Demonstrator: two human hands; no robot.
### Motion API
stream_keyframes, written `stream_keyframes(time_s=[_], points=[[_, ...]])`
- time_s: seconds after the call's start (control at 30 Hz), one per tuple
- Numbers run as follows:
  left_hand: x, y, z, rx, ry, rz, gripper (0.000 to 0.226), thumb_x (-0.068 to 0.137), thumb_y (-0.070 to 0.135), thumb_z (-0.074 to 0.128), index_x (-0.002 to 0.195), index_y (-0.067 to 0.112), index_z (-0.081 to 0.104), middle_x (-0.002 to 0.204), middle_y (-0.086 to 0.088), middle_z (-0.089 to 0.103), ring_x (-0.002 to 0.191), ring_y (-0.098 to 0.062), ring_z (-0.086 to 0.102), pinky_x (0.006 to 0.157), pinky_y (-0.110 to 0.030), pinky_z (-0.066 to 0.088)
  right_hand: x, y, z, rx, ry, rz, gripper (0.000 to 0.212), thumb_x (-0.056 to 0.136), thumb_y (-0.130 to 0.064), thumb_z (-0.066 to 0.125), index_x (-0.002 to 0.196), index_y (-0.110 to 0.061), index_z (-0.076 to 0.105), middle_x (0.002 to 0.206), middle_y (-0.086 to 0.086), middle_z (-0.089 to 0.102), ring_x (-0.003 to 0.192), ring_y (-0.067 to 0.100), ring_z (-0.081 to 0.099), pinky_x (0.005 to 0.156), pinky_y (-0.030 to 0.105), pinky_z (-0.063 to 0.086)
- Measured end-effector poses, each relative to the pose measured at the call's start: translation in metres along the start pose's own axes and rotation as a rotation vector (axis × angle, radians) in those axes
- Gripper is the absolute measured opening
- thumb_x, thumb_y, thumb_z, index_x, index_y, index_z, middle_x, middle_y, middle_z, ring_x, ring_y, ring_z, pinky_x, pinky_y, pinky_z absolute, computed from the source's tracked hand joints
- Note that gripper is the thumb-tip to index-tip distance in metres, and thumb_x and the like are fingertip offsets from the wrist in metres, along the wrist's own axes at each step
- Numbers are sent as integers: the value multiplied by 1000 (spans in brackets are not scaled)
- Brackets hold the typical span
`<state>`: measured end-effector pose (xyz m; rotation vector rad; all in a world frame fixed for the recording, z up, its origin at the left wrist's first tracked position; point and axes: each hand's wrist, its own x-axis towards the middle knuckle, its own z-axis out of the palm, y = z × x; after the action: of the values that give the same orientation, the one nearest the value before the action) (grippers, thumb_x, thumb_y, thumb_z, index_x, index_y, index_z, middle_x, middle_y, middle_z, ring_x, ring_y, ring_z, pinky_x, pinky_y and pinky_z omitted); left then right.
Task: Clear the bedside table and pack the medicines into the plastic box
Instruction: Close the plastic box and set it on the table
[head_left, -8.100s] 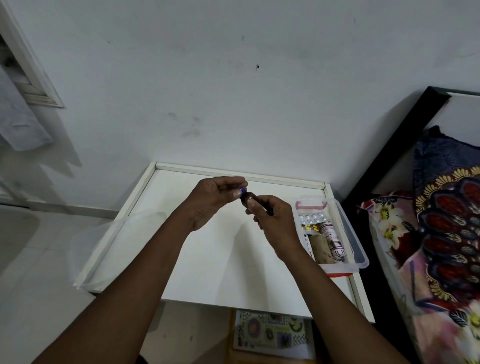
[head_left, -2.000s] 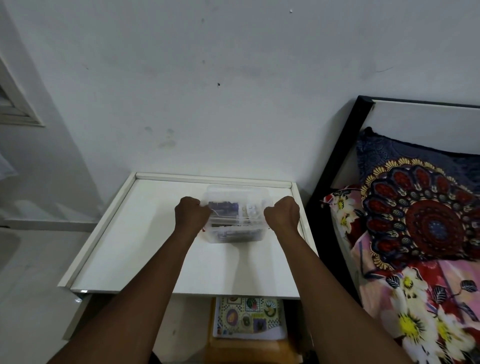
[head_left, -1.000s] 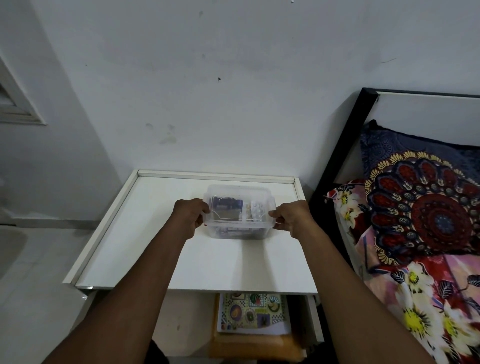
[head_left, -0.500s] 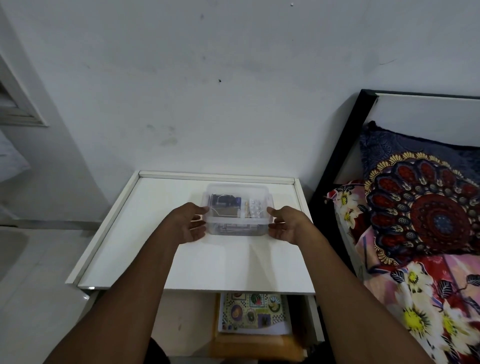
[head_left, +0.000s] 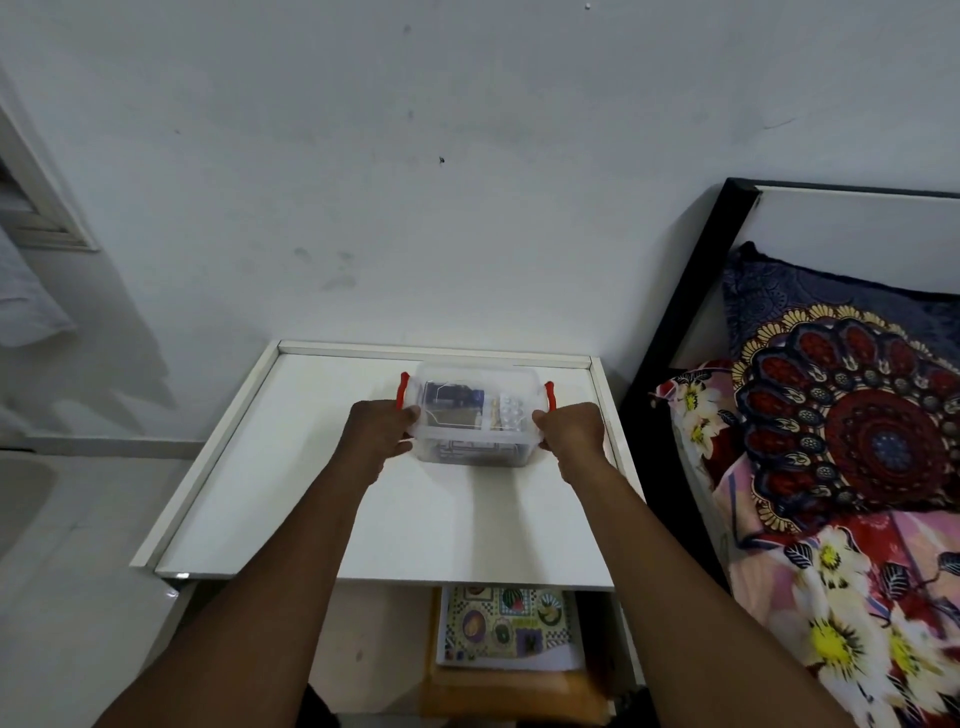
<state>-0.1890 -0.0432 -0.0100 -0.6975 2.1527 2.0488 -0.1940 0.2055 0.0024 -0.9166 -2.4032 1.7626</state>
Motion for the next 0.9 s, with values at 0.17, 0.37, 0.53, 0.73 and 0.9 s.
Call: stream_keyframes(time_s=[0.17,0.37,0.53,0.73,0.9], points=[[-7,0,2,324,59,236,25,94,23,67,95,0,76,86,-16,73,87,-39,74,88,-52,60,-7,3,2,-266,75,-213,21,87,-18,68,87,3,67,85,16,70,70,28,64,47,21,37],[-17,9,14,704,200,428,28,96,17,54,90,-3,73,92,-21,71,89,-39,67,73,-34,46,-20,1,10,-563,86,-474,10,84,-3,67,90,5,67,92,21,73,87,36,72,61,26,43],[-12,7,10,697,156,421,30,97,21,55,94,-2,74,92,-21,73,88,-38,70,87,-43,55,-18,1,7,-540,81,-465,10,87,-6,68,86,4,67,89,18,73,86,34,72,56,21,37],[-10,-1,2,489,95,356,26,93,20,62,99,-2,76,89,-21,74,81,-41,73,84,-50,60,-27,10,6,-405,125,-408,17,95,-12,60,88,3,67,88,19,71,81,35,71,60,25,40],[-28,-7,-12,353,96,324,19,89,22,67,101,14,79,81,-6,77,68,-22,77,80,-47,64,-57,16,-4,-385,152,-505,25,99,-15,55,77,-5,58,81,18,69,64,26,59,59,27,39]])
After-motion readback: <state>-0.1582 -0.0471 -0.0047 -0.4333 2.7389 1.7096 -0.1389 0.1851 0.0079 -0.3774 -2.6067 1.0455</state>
